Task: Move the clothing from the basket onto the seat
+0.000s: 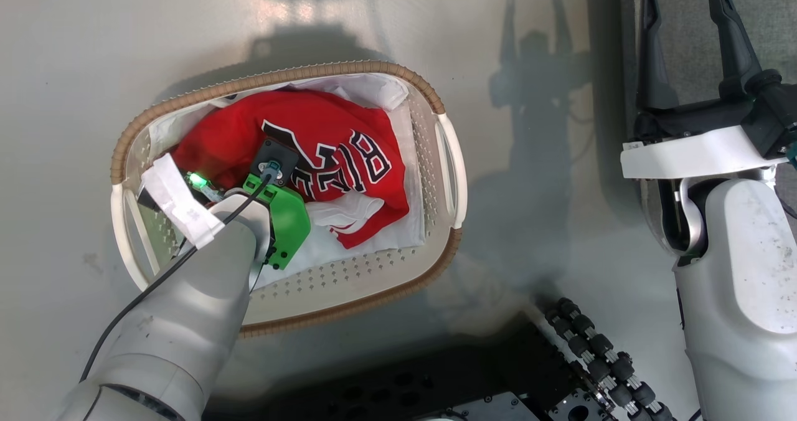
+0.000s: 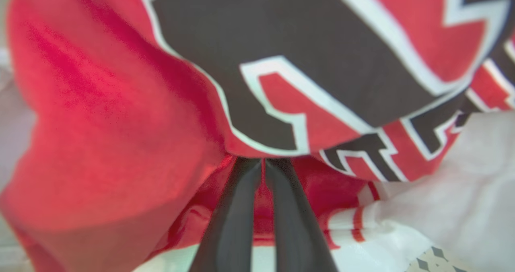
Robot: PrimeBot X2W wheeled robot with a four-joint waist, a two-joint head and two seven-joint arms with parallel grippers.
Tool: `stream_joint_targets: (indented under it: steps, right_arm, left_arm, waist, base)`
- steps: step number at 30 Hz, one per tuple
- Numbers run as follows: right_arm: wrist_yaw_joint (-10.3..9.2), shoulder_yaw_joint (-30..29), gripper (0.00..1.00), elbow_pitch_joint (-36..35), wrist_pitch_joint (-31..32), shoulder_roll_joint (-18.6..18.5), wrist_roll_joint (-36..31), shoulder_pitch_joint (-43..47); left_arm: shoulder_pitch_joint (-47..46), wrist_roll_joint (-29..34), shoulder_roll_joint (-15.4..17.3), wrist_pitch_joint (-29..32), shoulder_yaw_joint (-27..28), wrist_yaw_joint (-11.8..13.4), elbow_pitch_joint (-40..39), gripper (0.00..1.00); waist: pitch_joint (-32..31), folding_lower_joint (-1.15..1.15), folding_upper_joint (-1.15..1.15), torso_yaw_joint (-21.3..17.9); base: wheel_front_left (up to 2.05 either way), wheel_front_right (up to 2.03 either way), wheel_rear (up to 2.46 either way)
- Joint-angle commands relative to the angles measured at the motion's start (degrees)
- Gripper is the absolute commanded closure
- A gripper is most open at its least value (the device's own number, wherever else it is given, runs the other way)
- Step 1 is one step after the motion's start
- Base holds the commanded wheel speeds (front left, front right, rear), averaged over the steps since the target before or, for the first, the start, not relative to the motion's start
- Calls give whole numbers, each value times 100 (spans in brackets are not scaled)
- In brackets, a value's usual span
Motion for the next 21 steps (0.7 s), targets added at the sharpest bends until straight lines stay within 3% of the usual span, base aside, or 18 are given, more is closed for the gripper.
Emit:
stream_joint_targets:
  steps: [1, 12, 21]
  right_arm:
    - [-8, -5, 0, 28, -13, -15, 13, -52]
    - [-8, -39, 0, 276, -13, -16, -4, -95]
    - [-8, -48, 0, 514, -13, -16, -95, 4]
  left_arm:
    - [57, -71, 5, -94, 22, -59, -1, 100]
    - [196, -392, 2, -770, 139, -441, -353, 100]
    - [589, -415, 67, -768, 543, -553, -1679, 100]
  waist:
    - [-42, 0, 0, -11]
    - [-574, 0, 0, 52]
    - [-1244, 0, 0, 202]
  base:
    - [0, 0, 0]
    - [0, 0, 0]
    - [0, 0, 0]
